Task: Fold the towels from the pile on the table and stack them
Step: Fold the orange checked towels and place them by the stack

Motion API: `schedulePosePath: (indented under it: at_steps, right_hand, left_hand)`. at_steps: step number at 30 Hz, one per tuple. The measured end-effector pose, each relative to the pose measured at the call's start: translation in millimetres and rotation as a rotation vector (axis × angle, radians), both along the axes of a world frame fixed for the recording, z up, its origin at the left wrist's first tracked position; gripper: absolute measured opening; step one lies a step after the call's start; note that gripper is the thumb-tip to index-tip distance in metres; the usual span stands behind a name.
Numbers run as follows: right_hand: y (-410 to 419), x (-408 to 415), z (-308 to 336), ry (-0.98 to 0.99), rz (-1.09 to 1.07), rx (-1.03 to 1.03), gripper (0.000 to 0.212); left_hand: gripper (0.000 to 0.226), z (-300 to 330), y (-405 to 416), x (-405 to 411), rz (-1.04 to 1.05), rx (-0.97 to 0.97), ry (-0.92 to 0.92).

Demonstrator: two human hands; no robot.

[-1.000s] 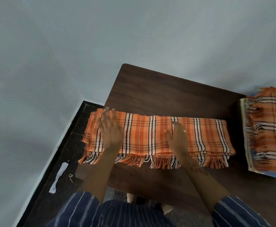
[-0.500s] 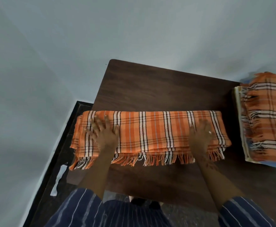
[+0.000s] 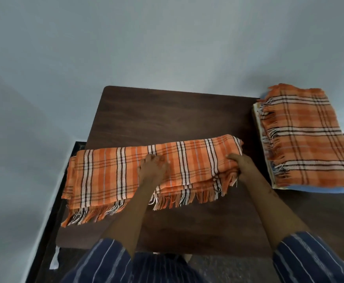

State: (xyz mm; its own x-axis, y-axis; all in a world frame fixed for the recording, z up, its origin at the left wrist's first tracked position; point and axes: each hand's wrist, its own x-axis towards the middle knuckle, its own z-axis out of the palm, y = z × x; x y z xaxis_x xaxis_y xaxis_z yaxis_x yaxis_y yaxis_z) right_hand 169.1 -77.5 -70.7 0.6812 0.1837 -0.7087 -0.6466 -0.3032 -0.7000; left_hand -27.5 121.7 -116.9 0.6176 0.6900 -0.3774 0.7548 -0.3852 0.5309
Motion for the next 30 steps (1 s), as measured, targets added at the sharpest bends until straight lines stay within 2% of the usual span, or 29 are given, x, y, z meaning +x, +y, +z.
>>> schedulePosePath:
  at_steps: [4,6,8,10,12,13,15,17,18,19,20,21,23,24,25,27,28,30]
  right_hand:
    - [15.2,9.2,49.1,-0.071,-0.051,0.21,0.03]
    - [32.0,0.8,74.4,-0.099,0.018,0.323,0.02]
    - [50.9,-22.4,93.5,-0.105,0.16,0.413,0.021]
    - [70.5,-59.0,100.5,-0.186,0.359,0.366,0.045]
    - [83.9,-101.5,86.8,-0.325,0.626,0.238,0.074]
    - [86.8,-123.2,75.8,-0.341,0.748,0.187,0.08]
    - [84.9,-163.8,55.5,-0.275,0.959,0.122,0.074]
    - [81.4,-190.3,38.6,-0.286,1.156,0.059,0.065]
    - [80.1,-193.8,31.5,-0.317,1.166,0.057,0.058]
    - [79.6,-194.6,27.8,-0.378,1.133,0.028,0.05]
    - [78.0,-186.5,23.3,-0.51,1.078,-0.071,0.045]
    - [77.0,-175.3,18.3,-0.696,1.037,-0.215,0.045]
    - [66.6,-146.4,7.8,-1.016,0.94,-0.449,0.048]
    - [59.3,-129.9,2.6,-1.104,0.884,-0.516,0.049]
    - [51.1,-113.6,-6.4,-1.116,0.863,-0.579,0.05]
    - [34.8,-90.3,-20.5,-0.97,0.935,-0.692,0.057]
    - [29.5,-83.9,-27.3,-0.881,0.976,-0.718,0.06]
    - [21.6,-81.5,-38.0,-0.783,0.99,-0.727,0.062]
  left_hand:
    - [0.056,32.8,-5.2,25.5,0.11,-0.6,-0.222]
    - [0.058,45.8,-18.5,36.8,0.226,-0.993,-0.319]
    - [0.071,45.9,-29.4,38.8,0.363,-1.189,-0.46]
    - [0.078,39.4,-27.8,23.0,0.551,-1.203,-0.552]
    - [0.08,47.6,-22.9,1.2,0.639,-1.254,-0.664]
    - [0.083,60.0,-26.0,-6.0,0.669,-1.269,-0.703]
    - [0.097,72.5,-25.5,-29.4,0.69,-1.153,-0.736]
    - [0.126,76.5,-23.0,-55.8,0.742,-1.206,-0.658]
    - [0.128,71.8,-20.9,-66.6,0.675,-1.206,-0.592]
    - [0.114,66.6,-17.3,-75.7,0.601,-1.186,-0.556]
    - [0.092,57.8,-12.8,-81.2,0.614,-1.157,-0.515]
    - [0.079,43.1,-7.6,-86.3,0.654,-1.105,-0.484]
    - [0.076,17.3,1.7,-94.3,0.642,-1.015,-0.419]
    - [0.074,7.8,5.8,-98.9,0.597,-0.996,-0.435]
    - [0.067,3.0,7.8,-102.6,0.561,-1.02,-0.471]
    - [0.056,29.7,10.8,-104.1,0.492,-1.001,-0.484]
    - [0.055,34.0,19.7,-104.1,0.446,-0.93,-0.429]
    - [0.058,39.7,36.7,-106.8,0.31,-0.71,-0.204]
